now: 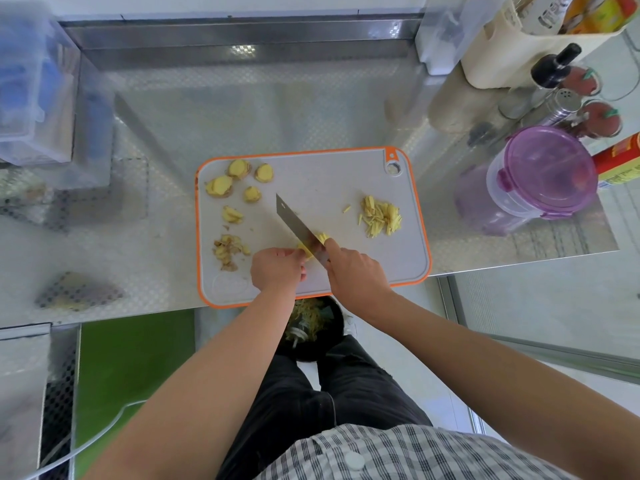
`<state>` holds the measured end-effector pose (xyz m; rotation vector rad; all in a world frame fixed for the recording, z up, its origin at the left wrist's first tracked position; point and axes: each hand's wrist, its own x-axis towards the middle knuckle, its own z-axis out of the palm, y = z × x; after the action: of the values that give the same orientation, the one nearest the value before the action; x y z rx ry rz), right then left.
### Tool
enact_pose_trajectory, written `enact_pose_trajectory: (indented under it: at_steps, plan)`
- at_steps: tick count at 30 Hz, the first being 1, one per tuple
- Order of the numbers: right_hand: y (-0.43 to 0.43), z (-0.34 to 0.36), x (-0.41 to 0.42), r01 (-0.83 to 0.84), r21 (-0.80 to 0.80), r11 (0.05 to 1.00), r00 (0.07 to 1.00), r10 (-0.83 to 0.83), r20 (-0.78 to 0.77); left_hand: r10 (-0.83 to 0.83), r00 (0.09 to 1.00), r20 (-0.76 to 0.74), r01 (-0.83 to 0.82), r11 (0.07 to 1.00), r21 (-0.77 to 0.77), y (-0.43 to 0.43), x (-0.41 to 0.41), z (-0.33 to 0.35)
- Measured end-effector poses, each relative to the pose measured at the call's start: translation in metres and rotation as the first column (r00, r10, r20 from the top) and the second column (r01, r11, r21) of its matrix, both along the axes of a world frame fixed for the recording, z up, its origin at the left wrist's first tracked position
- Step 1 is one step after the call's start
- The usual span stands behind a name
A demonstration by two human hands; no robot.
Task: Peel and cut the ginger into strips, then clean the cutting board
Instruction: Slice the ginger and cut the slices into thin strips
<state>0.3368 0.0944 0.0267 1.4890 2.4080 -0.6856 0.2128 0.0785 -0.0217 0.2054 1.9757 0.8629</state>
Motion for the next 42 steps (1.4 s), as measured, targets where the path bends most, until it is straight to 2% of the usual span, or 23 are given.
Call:
enact_pose_trajectory:
  at_steps: [7,12,16,20,28,37,42]
  plan:
    - [0.001,-0.009,-0.009,0.026,0.004,1.0,0.999,-0.026,0.024,0.018,0.999,-0.03,-0.018,1.0,0.009,0.001,-0.002,-0.003]
    - [0.002,-0.013,-0.004,0.036,-0.001,0.999,0.998,-0.036,-0.042,0.002,0.999,-0.049,-0.001,1.0,0.026,0.0,-0.003,-0.004]
    - [0.002,-0.008,0.0,0.052,0.011,0.999,0.994,-0.051,-0.092,0.009,1.0,-0.014,-0.008,0.999,0.044,0.001,-0.004,-0.006]
    - [0.0,-0.004,0.001,-0.004,0.014,1.0,0.999,0.005,-0.043,0.001,1.0,0.004,-0.001,0.999,0.041,0.001,-0.004,-0.008]
    - [0.001,-0.01,-0.009,0.021,0.001,1.0,1.0,-0.021,0.011,0.011,0.999,0.036,-0.013,0.999,0.036,0.002,-0.006,-0.008]
    - [0.004,-0.008,-0.003,0.049,0.0,0.999,0.996,-0.049,-0.078,0.022,0.998,0.057,-0.025,0.998,0.055,0.002,-0.006,-0.008]
    - [0.0,-0.004,-0.002,0.027,0.003,1.0,0.997,-0.027,-0.069,0.002,0.998,0.068,-0.006,0.999,0.052,0.002,-0.007,-0.007]
